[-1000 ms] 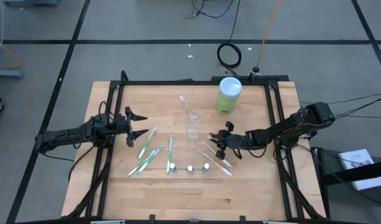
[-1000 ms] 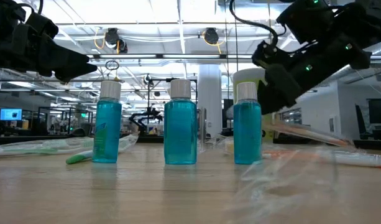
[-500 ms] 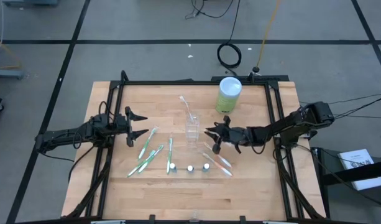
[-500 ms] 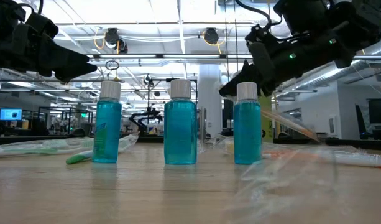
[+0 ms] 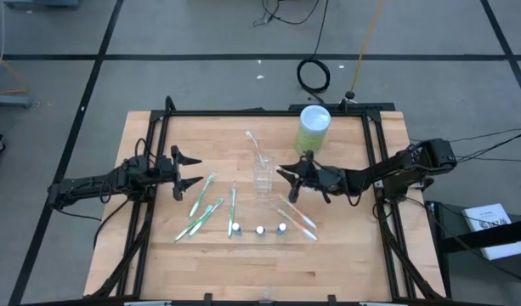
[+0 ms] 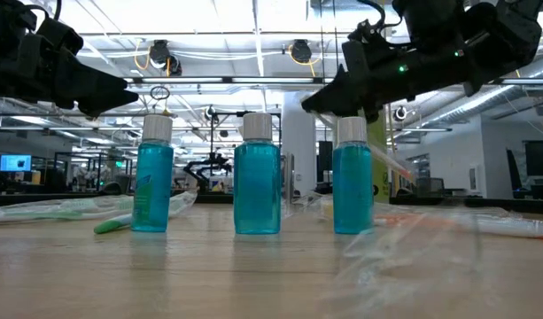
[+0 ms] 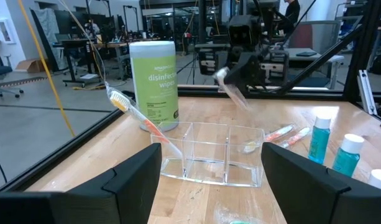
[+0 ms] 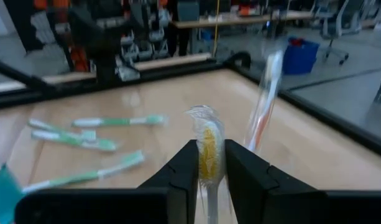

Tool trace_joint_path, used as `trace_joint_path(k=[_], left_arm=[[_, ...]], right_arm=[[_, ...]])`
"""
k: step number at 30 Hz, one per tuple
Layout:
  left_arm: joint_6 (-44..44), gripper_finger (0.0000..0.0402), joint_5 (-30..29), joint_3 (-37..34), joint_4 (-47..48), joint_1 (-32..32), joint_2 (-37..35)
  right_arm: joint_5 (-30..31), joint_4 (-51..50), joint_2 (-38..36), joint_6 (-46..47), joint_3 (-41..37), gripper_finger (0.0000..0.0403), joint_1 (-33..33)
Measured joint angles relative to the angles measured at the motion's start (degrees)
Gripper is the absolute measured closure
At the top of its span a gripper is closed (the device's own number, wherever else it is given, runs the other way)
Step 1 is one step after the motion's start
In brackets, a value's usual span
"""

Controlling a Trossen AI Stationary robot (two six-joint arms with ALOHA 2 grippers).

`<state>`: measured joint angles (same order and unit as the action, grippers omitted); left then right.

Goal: Pick & Place toothbrushing station
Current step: Put the orange toothbrush with the other orange toothbrush in the transparent organizer

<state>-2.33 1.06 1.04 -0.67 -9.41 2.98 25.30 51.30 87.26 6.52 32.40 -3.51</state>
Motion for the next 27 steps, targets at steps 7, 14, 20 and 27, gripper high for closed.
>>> trace_joint_path(k=[7,14,20,27], left_arm=[[0.0,0.0117,0.0,0.0,0.0,0.0,0.0],[0.0,0.0117,0.0,0.0,0.0,0.0,0.0],[0.0,0.0117,0.0,0.0,0.0,0.0,0.0],[0.0,0.0117,0.0,0.0,0.0,0.0,0.0]], right_arm=[[-0.1,5.7,0.0,-3.2,0.0,0.0342,1.6],[-0.1,10.1,0.0,-7.6,0.0,0.0342,5.4],[-2.3,13.8,0.0,-7.0,0.0,0.0343,8.8],[-10.4,20.8,0.0,-4.2,0.0,0.0343,11.6]])
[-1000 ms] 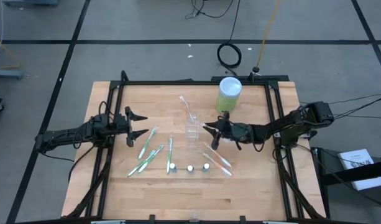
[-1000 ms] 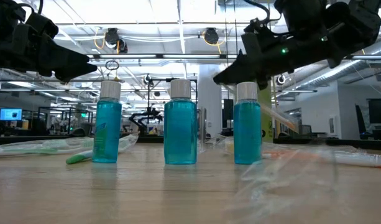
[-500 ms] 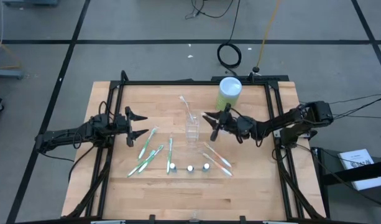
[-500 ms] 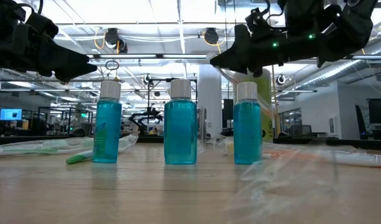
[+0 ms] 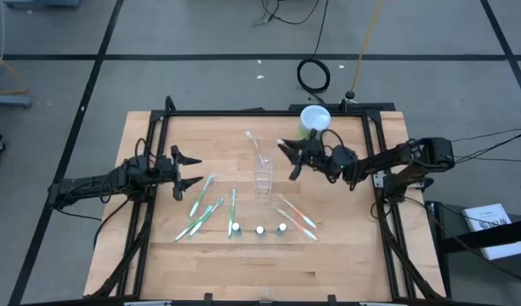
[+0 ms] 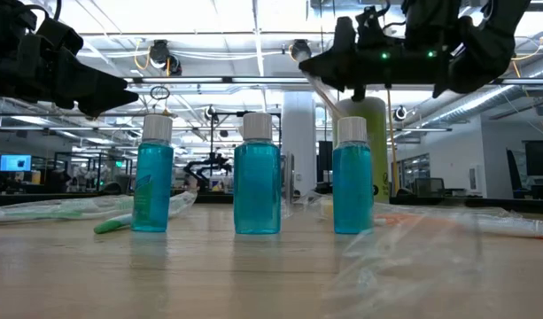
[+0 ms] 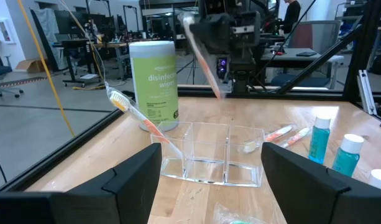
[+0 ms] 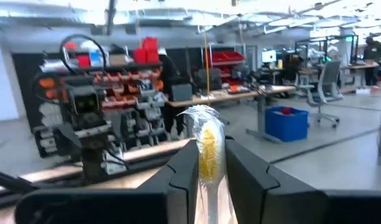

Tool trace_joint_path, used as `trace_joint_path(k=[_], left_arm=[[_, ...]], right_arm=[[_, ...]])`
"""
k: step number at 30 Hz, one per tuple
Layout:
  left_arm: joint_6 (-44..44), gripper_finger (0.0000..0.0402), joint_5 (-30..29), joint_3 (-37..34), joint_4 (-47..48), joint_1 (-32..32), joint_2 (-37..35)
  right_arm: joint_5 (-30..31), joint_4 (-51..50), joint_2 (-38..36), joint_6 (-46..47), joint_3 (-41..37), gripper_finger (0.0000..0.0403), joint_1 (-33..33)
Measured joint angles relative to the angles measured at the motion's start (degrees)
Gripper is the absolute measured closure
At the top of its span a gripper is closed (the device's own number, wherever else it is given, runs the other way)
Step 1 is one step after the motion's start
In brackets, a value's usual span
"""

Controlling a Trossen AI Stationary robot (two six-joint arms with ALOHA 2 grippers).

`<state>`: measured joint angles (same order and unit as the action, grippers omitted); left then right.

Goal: Pick & Place toothbrushing station
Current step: Put the orange toothbrush with the other orange toothbrush in the transparent organizer

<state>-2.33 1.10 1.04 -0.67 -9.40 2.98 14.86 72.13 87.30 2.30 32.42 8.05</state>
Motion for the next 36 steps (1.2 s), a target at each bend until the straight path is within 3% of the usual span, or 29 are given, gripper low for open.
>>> trace_joint_path(k=[6,10,25,36], left_arm=[[0.0,0.0117,0.0,0.0,0.0,0.0,0.0],[0.0,0.0117,0.0,0.0,0.0,0.0,0.0],[0.0,0.0117,0.0,0.0,-0.3,0.0,0.0],[0.0,0.0117,-0.1,0.0,-0.3,0.0,0.0]], right_arm=[[-0.1,5.6,0.7,0.0,1.6,0.0342,0.2],[-0.1,3.1,1.0,0.0,5.4,0.0343,0.2],[0.0,2.3,16.1,1.8,22.2,0.0344,2.4],[0.1,3.9,24.8,4.4,28.2,0.0344,4.6]])
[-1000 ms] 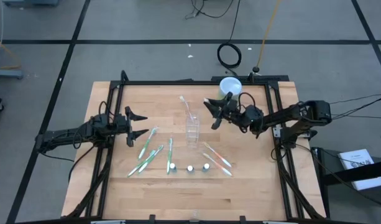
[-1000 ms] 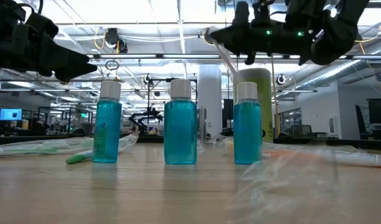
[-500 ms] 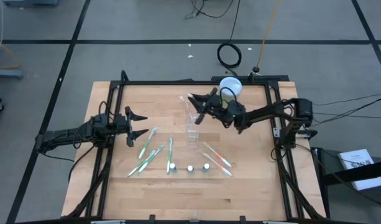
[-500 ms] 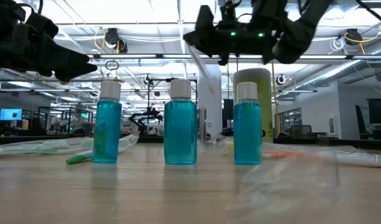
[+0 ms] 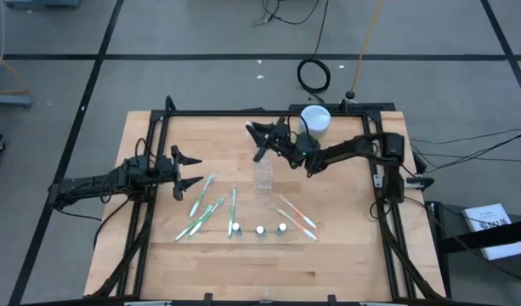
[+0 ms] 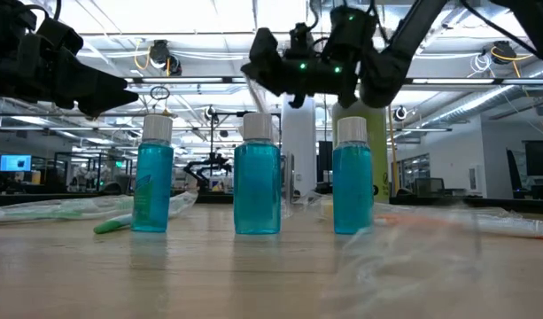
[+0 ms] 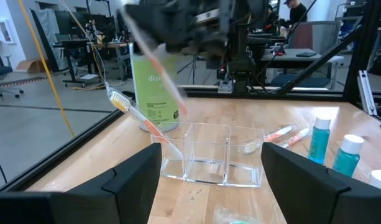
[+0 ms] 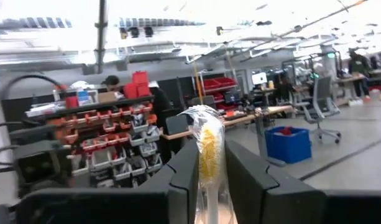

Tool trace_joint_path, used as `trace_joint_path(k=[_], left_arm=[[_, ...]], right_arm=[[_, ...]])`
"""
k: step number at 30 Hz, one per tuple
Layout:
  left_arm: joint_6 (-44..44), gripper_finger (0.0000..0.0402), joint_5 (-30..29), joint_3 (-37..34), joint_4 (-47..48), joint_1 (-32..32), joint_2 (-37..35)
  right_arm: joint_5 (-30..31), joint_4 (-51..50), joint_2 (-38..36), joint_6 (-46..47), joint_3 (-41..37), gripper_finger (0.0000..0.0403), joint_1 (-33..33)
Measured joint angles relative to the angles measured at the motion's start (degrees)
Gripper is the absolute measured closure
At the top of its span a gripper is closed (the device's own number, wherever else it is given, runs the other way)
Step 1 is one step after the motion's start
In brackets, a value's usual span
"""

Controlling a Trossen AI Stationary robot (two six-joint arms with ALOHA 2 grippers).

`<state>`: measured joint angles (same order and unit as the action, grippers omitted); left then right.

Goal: Pick & Place toothbrushing station
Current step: Put the orange toothbrush with the other orange toothbrush in the transparent organizer

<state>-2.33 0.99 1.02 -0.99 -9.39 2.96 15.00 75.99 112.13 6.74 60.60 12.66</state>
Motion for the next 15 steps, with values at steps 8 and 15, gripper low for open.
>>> trace_joint_path(k=[8,15], left_arm=[[0.0,0.0117,0.0,0.0,0.0,0.0,0.0],[0.0,0.0117,0.0,0.0,0.0,0.0,0.0]], right_arm=[[0.1,0.1,2.5,-0.5,-0.5,0.0346,1.7],[0.1,0.0,2.5,-0.5,-2.1,0.0344,2.0]])
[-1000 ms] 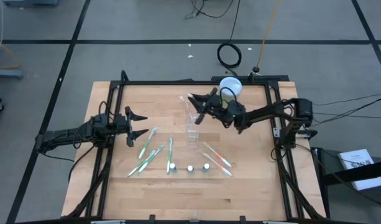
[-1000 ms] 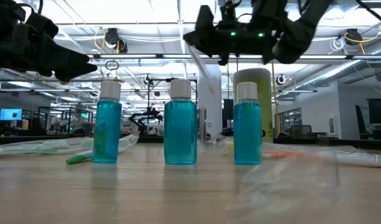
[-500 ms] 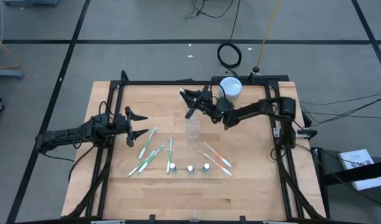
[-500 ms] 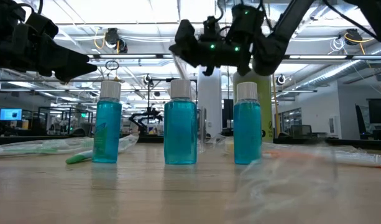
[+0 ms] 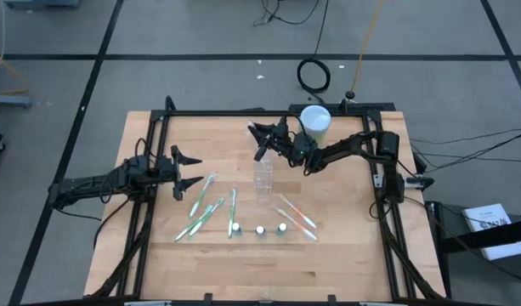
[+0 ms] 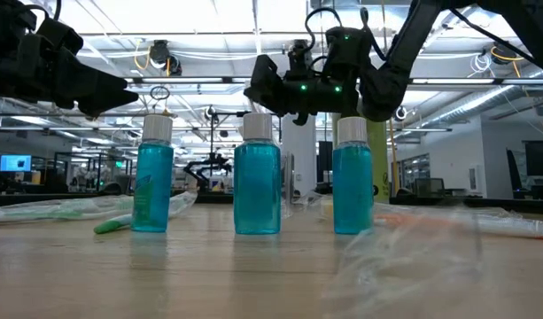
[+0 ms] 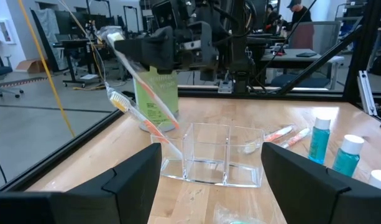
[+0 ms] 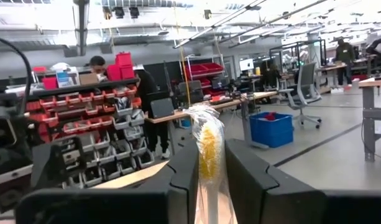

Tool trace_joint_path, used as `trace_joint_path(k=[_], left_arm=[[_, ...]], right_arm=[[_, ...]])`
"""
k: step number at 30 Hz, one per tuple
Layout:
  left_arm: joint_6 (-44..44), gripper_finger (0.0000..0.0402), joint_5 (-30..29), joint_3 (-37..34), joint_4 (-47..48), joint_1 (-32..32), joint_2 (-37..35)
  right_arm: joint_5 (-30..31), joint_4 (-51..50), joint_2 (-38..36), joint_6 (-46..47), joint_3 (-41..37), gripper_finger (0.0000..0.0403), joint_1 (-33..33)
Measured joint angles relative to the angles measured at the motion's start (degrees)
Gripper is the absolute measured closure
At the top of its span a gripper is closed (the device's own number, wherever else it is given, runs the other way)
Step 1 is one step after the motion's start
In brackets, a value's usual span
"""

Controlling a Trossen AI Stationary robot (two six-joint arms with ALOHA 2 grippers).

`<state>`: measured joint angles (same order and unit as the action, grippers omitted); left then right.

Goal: Pick & Place toothbrushing station
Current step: Put the orange toothbrush with the other orange toothbrush in the transparent organizer

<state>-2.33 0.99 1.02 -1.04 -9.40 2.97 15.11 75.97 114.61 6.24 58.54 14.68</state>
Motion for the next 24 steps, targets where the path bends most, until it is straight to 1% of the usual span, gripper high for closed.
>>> trace_joint_path(k=[24], left_arm=[[0.0,0.0117,0.0,0.0,0.0,0.0,0.0]], right_arm=[[-0.2,-7.9,0.0,0.1,-0.3,0.0344,-1.7]])
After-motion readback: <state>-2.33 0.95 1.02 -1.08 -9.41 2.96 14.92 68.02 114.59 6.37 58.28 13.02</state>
